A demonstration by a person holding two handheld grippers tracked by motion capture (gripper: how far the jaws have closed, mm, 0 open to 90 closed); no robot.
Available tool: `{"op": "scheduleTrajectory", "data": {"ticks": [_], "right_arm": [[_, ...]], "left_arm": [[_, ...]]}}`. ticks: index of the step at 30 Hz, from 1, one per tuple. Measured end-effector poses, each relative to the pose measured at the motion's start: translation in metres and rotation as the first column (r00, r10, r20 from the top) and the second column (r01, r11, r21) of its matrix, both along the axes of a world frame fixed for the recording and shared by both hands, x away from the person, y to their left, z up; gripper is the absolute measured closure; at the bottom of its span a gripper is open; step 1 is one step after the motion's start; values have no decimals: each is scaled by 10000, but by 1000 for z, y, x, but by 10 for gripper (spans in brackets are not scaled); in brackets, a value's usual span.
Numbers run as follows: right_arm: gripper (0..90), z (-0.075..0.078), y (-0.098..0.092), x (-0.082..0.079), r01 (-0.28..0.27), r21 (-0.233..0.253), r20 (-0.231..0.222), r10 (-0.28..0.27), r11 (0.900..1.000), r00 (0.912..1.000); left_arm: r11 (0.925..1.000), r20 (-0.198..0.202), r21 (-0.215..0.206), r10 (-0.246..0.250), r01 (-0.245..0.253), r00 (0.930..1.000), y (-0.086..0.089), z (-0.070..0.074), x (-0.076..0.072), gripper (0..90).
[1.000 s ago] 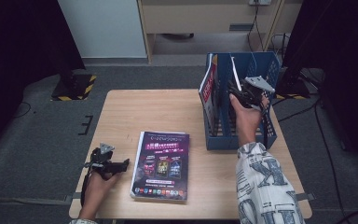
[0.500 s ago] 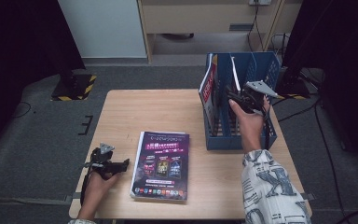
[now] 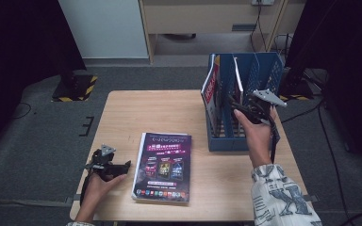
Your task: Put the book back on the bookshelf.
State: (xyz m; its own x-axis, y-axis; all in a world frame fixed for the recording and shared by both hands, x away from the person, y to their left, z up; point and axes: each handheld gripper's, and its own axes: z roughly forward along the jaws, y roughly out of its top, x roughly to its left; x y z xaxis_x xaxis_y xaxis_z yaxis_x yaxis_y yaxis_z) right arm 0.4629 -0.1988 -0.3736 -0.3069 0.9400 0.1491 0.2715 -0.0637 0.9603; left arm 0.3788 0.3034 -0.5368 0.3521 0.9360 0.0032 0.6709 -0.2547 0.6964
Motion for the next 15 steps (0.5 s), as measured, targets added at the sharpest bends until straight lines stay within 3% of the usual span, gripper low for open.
{"op": "scheduleTrajectory", "data": {"ticks": [4,15], "right_arm": [[188,0,0,-13,26,-374,112,-22,9993,9999],[159,-14,-2,-48,-474,-306,84,477,9984,9988]], "left_arm": [[9998,-7,-8,-210,210,9998,1,0,1,0],[9988,3,-41,-497,497,9988,3,0,2,0]]}}
